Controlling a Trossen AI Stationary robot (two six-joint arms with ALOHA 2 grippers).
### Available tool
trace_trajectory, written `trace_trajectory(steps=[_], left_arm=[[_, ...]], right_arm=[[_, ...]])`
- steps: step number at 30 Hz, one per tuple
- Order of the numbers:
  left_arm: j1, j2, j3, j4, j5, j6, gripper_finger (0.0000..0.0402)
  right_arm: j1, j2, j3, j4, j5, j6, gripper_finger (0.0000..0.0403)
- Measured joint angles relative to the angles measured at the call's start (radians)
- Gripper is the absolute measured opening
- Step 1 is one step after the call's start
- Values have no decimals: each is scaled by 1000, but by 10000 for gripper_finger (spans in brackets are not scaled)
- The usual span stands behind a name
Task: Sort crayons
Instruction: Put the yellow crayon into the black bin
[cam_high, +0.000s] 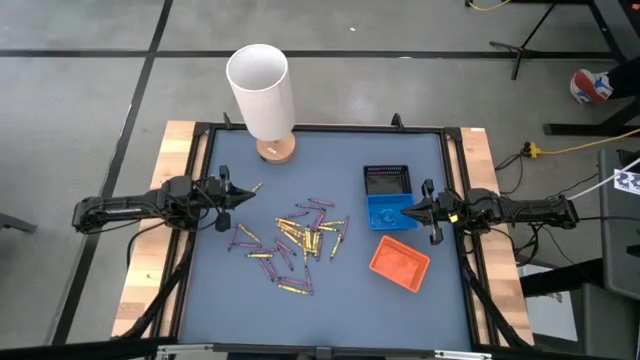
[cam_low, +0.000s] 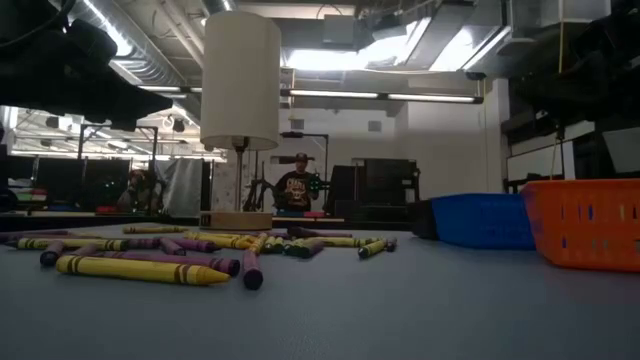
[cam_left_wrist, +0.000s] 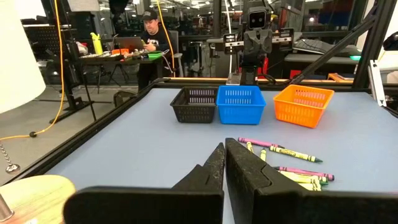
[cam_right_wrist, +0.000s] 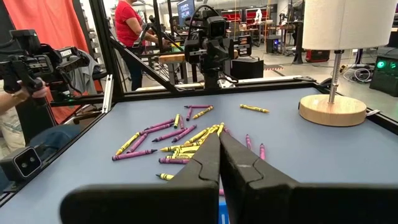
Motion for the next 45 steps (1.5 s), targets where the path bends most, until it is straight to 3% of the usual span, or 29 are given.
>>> trace_trajectory(steps=[11,24,32,45], left_arm=[[0,0,0,37,-82,-87,12],[0,28,0,115,-225,-160,143],[0,219,0,237,-298,-82,155],[0,580,0,232,-410,-205,152]], right_arm=[[0,0,0,0,0,0,3],[0,0,0,0,0,0,3],[0,0,0,0,0,43,3],[0,0,-1,11,1,43,3]])
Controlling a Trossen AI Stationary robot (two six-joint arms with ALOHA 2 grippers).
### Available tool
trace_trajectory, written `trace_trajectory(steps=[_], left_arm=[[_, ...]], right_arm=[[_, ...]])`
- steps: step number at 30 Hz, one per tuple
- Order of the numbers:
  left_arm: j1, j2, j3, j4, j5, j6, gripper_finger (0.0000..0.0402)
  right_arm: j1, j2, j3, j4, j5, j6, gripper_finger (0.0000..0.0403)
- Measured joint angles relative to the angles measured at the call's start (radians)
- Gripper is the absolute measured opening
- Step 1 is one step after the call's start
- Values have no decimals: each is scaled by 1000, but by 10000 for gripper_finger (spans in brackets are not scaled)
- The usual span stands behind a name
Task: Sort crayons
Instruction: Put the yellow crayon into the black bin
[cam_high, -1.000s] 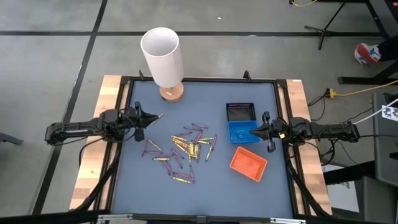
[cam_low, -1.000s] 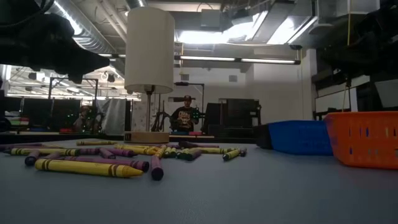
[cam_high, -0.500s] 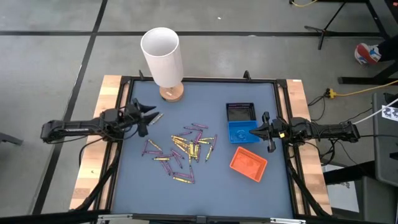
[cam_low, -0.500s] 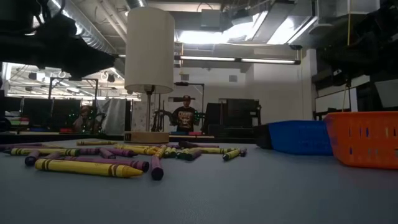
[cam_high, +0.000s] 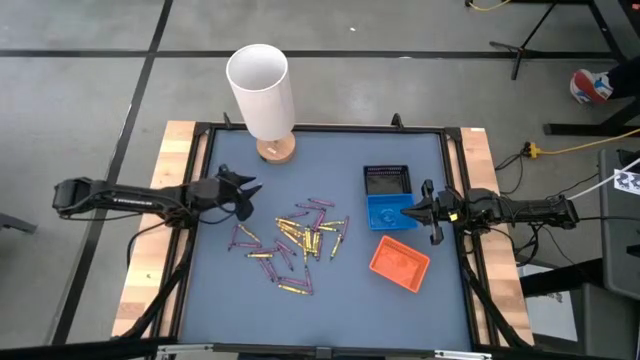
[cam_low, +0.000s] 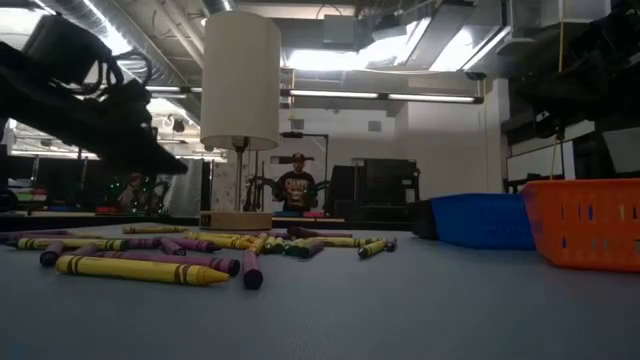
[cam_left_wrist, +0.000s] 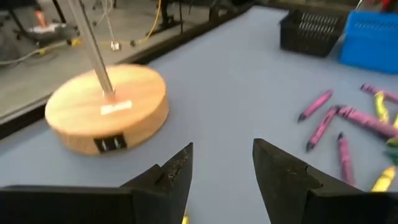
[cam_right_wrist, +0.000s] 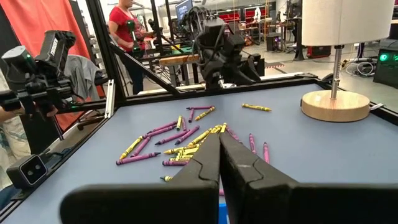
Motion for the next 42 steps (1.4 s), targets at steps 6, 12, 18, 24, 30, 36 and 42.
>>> trace_trajectory(steps=[6,12,18,24,30,36,42], left_arm=[[0,88,0,-2,-28,-13,152],[0,162,0,-2,-39,-15,152],[43,239,3,-4,-37,-45,152],[122,316,34,-4,41,-39,152],[176,393,45,-3,109,-65,152],[187,444,47,8,157,-70,143],[187,465,48,12,174,-68,107]], right_arm=[[0,0,0,0,0,0,3],[0,0,0,0,0,0,3],[0,0,0,0,0,0,3],[0,0,0,0,0,0,3],[0,0,0,0,-1,0,3],[0,0,0,-2,-1,0,3],[0,0,0,-3,-1,0,3]])
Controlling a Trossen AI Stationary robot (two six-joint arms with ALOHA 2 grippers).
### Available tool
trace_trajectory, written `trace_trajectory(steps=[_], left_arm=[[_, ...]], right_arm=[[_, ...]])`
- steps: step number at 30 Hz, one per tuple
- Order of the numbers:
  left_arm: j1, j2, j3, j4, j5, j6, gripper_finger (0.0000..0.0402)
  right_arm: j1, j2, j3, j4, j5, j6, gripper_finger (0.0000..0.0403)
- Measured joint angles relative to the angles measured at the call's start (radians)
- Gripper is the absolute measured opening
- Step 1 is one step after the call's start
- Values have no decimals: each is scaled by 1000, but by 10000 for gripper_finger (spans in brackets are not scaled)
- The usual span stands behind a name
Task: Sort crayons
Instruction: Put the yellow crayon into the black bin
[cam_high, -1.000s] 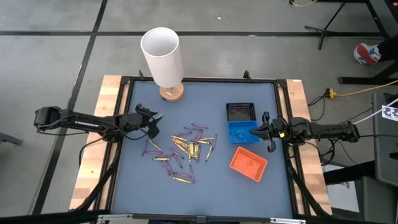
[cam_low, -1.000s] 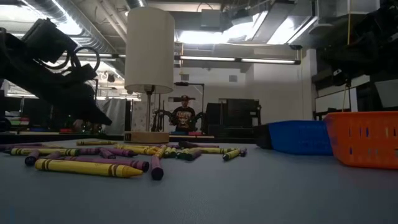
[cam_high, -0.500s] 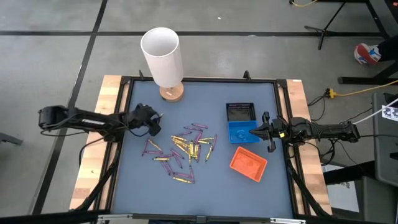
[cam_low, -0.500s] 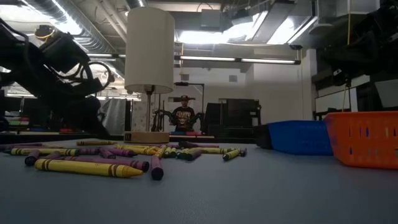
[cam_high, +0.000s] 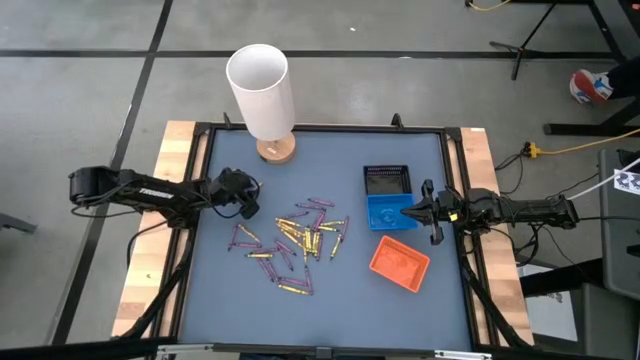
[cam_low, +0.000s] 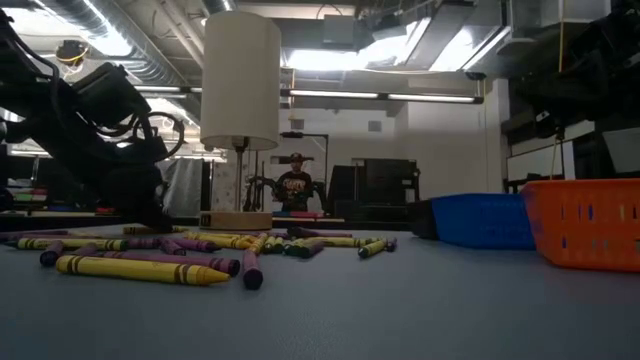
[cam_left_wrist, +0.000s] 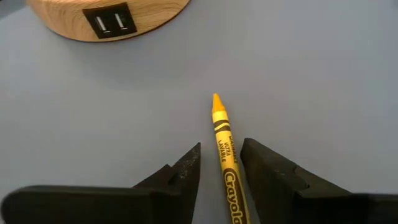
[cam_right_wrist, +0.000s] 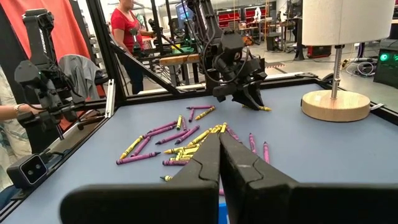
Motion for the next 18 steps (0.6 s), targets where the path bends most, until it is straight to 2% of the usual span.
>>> trace_trajectory(steps=[11,18], left_arm=[[-1,1,-1,-5,10,2,24],[-1,1,-2,1,5,3,6]], right_arm=[[0,0,0,-1,0,0,3],[0,0,0,-1,0,0,3]])
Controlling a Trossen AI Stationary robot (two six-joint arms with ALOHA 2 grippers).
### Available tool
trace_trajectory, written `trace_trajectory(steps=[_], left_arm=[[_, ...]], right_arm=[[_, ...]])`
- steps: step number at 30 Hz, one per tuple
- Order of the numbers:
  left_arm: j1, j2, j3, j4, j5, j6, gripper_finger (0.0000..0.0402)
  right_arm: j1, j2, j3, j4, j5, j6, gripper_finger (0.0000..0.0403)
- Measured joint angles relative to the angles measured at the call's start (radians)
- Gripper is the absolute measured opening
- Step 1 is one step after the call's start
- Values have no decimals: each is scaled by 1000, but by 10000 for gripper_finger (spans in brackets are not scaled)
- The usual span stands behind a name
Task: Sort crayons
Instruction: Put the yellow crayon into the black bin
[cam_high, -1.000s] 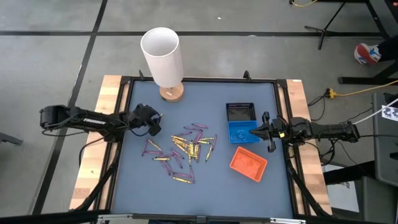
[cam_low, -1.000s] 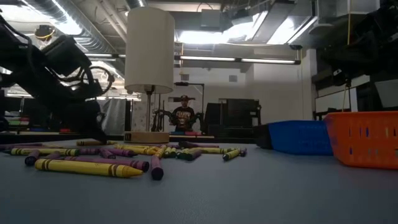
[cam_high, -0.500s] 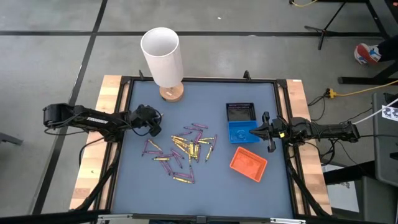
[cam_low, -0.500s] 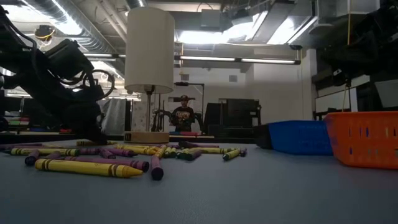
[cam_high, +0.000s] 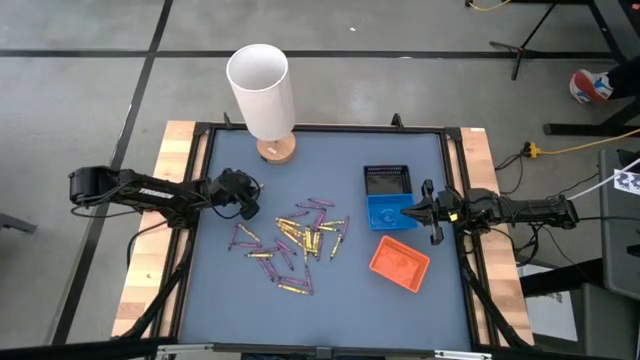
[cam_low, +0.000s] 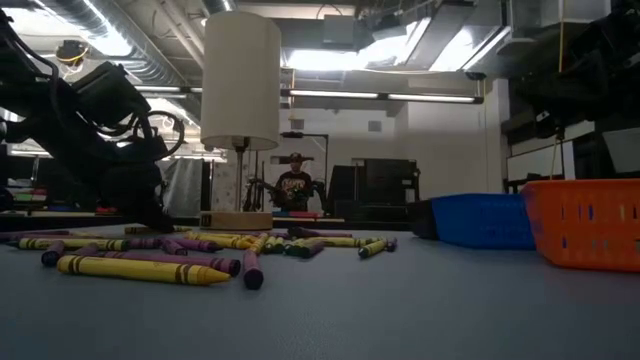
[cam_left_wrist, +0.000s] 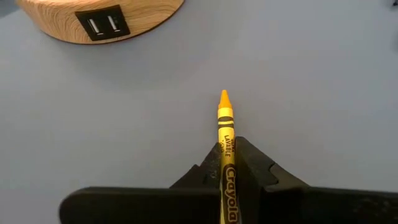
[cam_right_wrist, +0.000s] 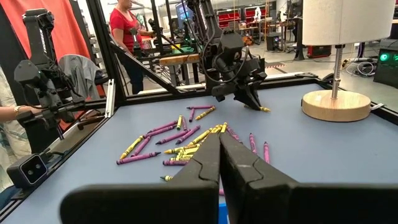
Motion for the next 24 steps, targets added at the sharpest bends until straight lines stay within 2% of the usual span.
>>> trace_trajectory(steps=[9,15,20,24], left_arm=[[1,3,-4,79,1,2,12],[0,3,-4,167,51,0,12],[-12,3,-4,314,91,-1,12],[-36,3,-3,493,106,0,13]], right_arm=[[0,0,0,0,0,0,3],[0,0,0,0,0,0,3],[0,0,0,3,0,0,3],[0,0,0,4,0,0,3]])
